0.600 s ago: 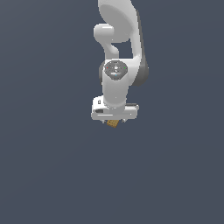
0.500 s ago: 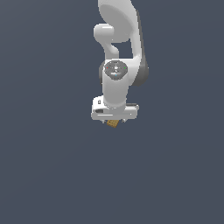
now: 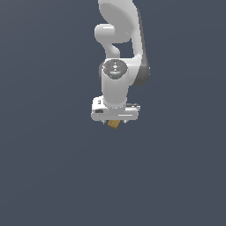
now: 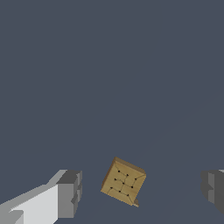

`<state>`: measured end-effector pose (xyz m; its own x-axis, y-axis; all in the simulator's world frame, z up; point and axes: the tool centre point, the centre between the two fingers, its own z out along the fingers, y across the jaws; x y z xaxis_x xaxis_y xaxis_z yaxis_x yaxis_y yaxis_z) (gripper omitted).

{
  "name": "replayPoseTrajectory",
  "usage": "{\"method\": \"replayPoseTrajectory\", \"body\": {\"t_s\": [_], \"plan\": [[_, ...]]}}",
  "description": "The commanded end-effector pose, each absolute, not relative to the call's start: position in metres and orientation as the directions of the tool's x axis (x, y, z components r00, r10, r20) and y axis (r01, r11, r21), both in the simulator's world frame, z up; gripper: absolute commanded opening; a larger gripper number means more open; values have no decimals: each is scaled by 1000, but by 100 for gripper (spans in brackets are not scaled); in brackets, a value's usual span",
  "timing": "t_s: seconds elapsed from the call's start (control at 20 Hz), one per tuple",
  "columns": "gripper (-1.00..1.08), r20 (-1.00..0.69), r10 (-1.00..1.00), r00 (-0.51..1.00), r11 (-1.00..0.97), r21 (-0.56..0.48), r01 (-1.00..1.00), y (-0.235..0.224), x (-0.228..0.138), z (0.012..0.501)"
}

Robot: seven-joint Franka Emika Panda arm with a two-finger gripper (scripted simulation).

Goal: Pick up the object and move it to a goal position.

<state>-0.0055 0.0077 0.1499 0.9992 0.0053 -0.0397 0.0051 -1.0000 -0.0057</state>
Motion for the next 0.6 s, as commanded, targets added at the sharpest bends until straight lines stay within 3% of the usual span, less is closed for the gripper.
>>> {"method": "replayPoseTrajectory", "body": {"t_s": [0.0,0.55], "plan": [[100,-40,2,999,-1000,-7,2,8,-5,150],[100,-37,100,994,-995,-5,100,5,-12,141]]}}
